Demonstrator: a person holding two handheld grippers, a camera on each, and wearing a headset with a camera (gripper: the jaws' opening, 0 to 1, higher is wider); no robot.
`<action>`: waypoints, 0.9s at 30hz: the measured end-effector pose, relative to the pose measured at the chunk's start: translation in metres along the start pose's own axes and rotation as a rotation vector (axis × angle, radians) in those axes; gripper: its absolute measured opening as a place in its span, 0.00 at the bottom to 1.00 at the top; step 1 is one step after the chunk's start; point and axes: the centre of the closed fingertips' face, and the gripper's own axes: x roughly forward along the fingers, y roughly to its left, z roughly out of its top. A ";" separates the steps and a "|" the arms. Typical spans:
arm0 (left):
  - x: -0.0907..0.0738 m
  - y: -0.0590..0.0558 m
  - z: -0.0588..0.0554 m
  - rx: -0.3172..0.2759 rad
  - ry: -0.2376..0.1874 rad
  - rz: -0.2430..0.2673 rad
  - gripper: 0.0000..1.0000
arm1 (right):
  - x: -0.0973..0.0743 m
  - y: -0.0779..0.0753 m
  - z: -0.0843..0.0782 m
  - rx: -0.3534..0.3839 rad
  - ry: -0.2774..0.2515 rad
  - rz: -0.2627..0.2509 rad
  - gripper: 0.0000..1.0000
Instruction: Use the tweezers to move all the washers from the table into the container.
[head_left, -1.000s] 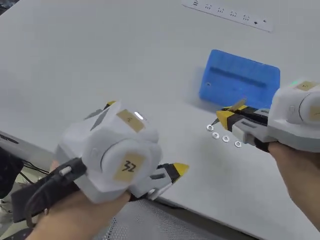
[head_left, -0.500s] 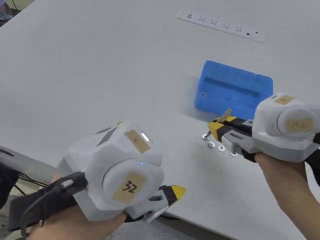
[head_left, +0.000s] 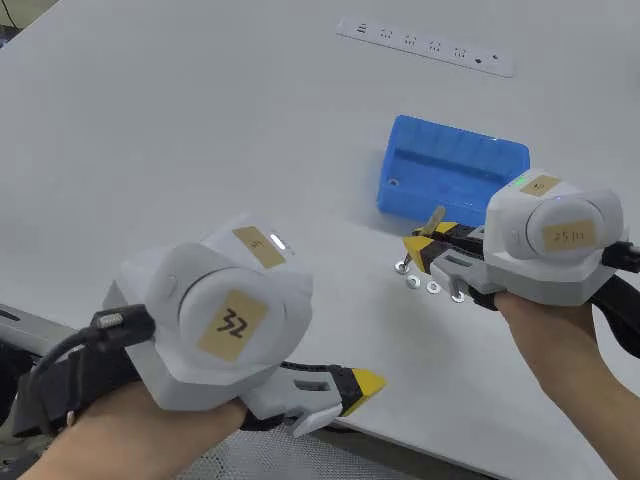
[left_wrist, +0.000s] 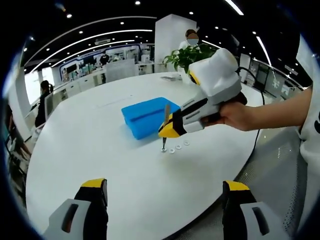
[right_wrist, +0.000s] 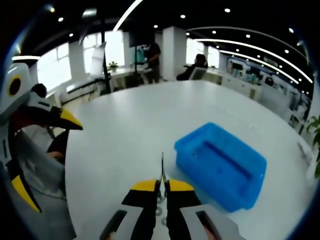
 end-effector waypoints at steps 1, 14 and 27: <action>0.000 0.000 0.000 0.000 -0.001 -0.003 0.99 | -0.001 0.000 0.001 0.004 -0.002 0.005 0.02; 0.001 -0.014 0.012 0.006 -0.039 -0.061 0.99 | -0.030 -0.020 0.057 0.040 -0.131 -0.015 0.02; 0.002 -0.008 0.014 0.042 -0.037 -0.028 0.97 | 0.004 -0.080 0.069 0.173 -0.200 -0.102 0.02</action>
